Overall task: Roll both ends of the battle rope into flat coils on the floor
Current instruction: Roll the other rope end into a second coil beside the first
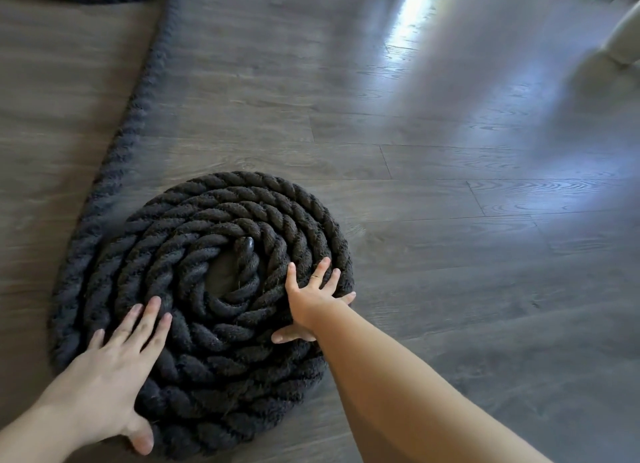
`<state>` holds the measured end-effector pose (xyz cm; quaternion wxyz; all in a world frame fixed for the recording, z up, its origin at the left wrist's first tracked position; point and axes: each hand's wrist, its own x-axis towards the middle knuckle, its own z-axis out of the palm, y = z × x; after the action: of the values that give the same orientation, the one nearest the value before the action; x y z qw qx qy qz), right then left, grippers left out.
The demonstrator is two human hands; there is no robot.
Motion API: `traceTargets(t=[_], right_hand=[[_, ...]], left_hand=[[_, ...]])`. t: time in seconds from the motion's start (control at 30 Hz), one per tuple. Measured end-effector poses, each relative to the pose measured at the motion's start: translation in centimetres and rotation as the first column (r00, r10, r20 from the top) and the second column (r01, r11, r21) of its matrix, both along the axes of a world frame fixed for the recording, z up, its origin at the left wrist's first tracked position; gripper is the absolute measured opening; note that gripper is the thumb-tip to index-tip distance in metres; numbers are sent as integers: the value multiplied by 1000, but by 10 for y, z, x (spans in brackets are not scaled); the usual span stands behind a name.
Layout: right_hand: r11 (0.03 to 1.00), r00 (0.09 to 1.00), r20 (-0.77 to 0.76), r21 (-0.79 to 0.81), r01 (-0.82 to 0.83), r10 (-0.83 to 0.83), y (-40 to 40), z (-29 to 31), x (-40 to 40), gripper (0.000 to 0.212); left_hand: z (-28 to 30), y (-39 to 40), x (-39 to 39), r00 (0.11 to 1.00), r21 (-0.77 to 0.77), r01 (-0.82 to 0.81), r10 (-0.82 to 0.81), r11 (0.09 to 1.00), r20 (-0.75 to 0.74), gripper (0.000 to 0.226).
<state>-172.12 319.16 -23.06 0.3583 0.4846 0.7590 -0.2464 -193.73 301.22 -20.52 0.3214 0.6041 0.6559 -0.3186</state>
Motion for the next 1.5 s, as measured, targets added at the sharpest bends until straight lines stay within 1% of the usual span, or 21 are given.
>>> traceTargets(t=[0.1,0.23,0.33,0.4,0.47,0.5,0.53,0.57,0.63,0.67,0.7,0.73,0.77,0.83,0.93,1.03,1.1,1.2,1.33,1.43,1.5], right_hand=[[999,999,4,-4,-42,42,18,2,-4,134],[993,993,-2,7,-121,121,47,4,-8,134],[983,983,4,13,-184,184,71,3,-14,135],[974,975,9,19,-224,223,87,3,-19,136],[966,966,11,20,-259,259,103,5,-24,135],[961,961,11,22,-276,276,111,5,-26,135],[956,956,11,24,-293,293,118,5,-29,135],[951,951,12,28,-308,308,126,5,-31,135],[939,939,11,41,-343,342,142,4,-36,134],[932,933,9,43,-360,359,150,3,-38,134],[927,928,8,43,-374,374,157,4,-40,133],[922,923,10,40,-386,386,163,5,-42,133],[917,918,12,34,-397,397,167,6,-45,133],[911,912,25,27,-411,410,171,8,-46,132],[909,908,56,14,-416,414,171,11,-48,132],[903,901,66,7,-430,428,173,14,-50,132],[902,900,61,6,-433,431,179,13,-51,132],[885,884,67,19,-465,463,189,13,-55,131],[877,878,63,54,-478,474,202,12,-62,129],[892,896,25,89,-443,442,202,12,-65,126],[918,923,-28,126,-377,383,198,13,-64,125]], left_hand=[[-8,6,-1,999,131,-40,37,991,24,169],[-10,19,7,995,195,-99,98,976,19,169],[-12,31,20,991,146,-106,118,984,-70,154],[-9,42,31,984,121,-99,115,988,-137,150],[-11,46,35,981,139,-114,133,984,-141,151],[-9,50,39,973,157,-161,184,974,-140,152],[-9,55,42,966,140,-210,227,968,-125,155],[-9,63,45,959,161,-251,268,954,-90,160],[-8,75,47,946,129,-322,325,938,-2,170],[-5,79,47,945,107,-325,325,940,16,172],[0,86,48,942,85,-333,335,939,-8,171],[-1,90,49,920,92,-389,391,917,-8,167],[-1,90,53,911,71,-407,410,911,-34,164],[-1,93,58,934,16,-348,348,938,-82,162],[-2,97,50,971,-18,-222,220,975,-92,155],[8,105,21,993,-11,-9,8,1000,-121,150],[8,107,-10,977,-19,115,-117,993,-177,156],[0,112,-42,966,-60,163,-171,985,-193,165],[-9,114,-59,958,-48,254,-258,966,-124,160],[-12,113,-64,949,-20,294,-294,956,-113,158],[-14,117,-64,952,-12,287,-287,958,-103,162]])
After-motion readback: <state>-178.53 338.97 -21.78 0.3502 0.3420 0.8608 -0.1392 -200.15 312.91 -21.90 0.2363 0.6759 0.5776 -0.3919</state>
